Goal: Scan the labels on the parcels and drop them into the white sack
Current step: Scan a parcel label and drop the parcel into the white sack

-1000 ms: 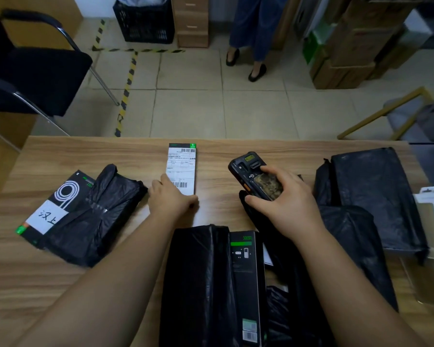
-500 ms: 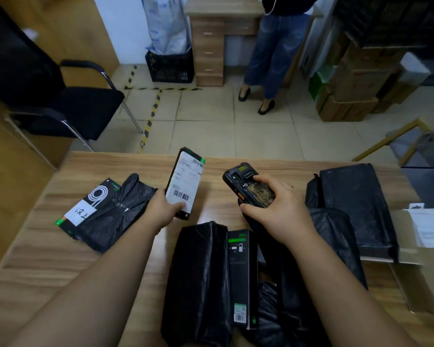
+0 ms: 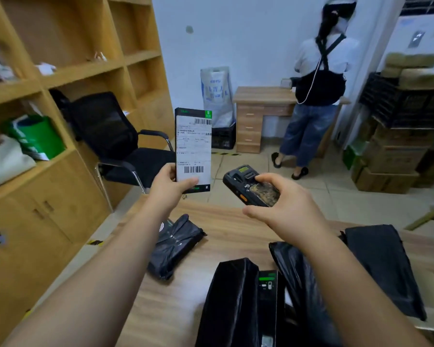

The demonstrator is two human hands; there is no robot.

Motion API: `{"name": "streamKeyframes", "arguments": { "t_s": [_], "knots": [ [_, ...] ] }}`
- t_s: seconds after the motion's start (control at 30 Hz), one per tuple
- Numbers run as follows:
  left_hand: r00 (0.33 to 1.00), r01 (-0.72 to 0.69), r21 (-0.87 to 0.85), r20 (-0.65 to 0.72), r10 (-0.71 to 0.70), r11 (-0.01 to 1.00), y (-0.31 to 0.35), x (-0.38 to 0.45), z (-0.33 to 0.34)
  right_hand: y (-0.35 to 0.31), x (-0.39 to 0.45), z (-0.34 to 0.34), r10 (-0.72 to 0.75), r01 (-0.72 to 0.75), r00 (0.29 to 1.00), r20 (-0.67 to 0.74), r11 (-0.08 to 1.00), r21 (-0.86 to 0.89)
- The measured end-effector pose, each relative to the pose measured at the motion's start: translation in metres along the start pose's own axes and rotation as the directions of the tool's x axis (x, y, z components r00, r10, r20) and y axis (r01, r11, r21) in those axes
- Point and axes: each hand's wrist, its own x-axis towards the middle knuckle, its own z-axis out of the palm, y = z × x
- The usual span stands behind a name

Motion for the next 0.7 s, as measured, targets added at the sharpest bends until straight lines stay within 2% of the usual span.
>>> {"name": "streamKeyframes", "arguments": {
  "t_s": [0.2,0.7],
  "knots": [
    [0.998,-0.055,0.041,-0.013,0.056,0.998,0.004,0.003,-0.037,-0.046,-0.026,0.017,0.095,-0.072,0.982,0.16,0.987,-0.146],
    [0.993,-0.106,0.077,0.059,0.101,0.991,-0.017,0.027,-0.149,-0.145,-0.052,0.1,0.192,-0.164,0.972,0.138,0.968,-0.192]
  ]
}}
